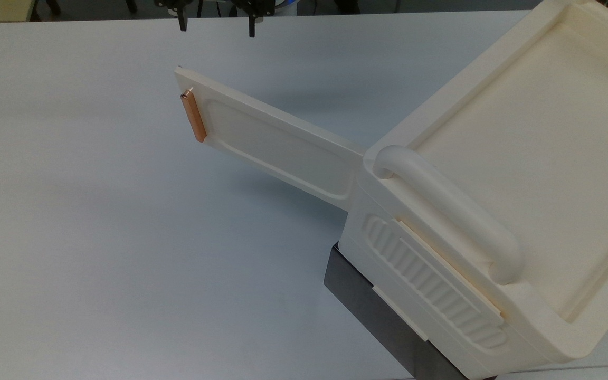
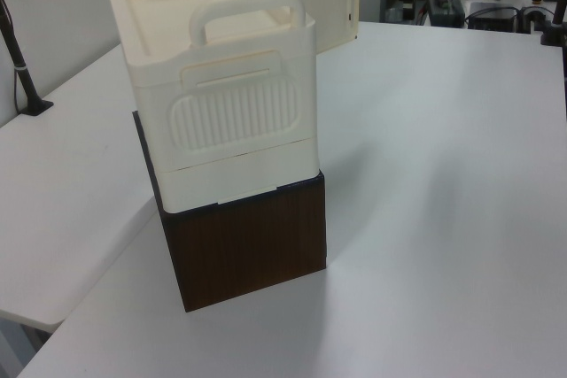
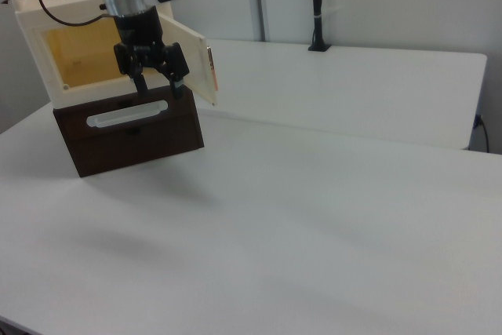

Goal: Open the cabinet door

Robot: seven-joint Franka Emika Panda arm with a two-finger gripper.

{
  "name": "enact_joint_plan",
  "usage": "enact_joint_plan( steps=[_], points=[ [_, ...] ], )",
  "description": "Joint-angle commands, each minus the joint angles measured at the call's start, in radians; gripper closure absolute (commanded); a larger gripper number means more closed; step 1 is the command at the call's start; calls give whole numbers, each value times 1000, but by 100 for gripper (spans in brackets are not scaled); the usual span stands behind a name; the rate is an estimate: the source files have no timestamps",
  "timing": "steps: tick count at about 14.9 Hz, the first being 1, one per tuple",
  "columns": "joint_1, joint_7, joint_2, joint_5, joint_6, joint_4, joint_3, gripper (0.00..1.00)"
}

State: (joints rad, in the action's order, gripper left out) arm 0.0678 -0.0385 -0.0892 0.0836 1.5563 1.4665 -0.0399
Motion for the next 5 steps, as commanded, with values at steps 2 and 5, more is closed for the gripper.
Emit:
enact_joint_plan(
  steps=[2,5],
  points=[
    [-9,-49,39,-1,39,49,5,0],
    [-11,-43,37,-2,38,48,5,0]
  ],
)
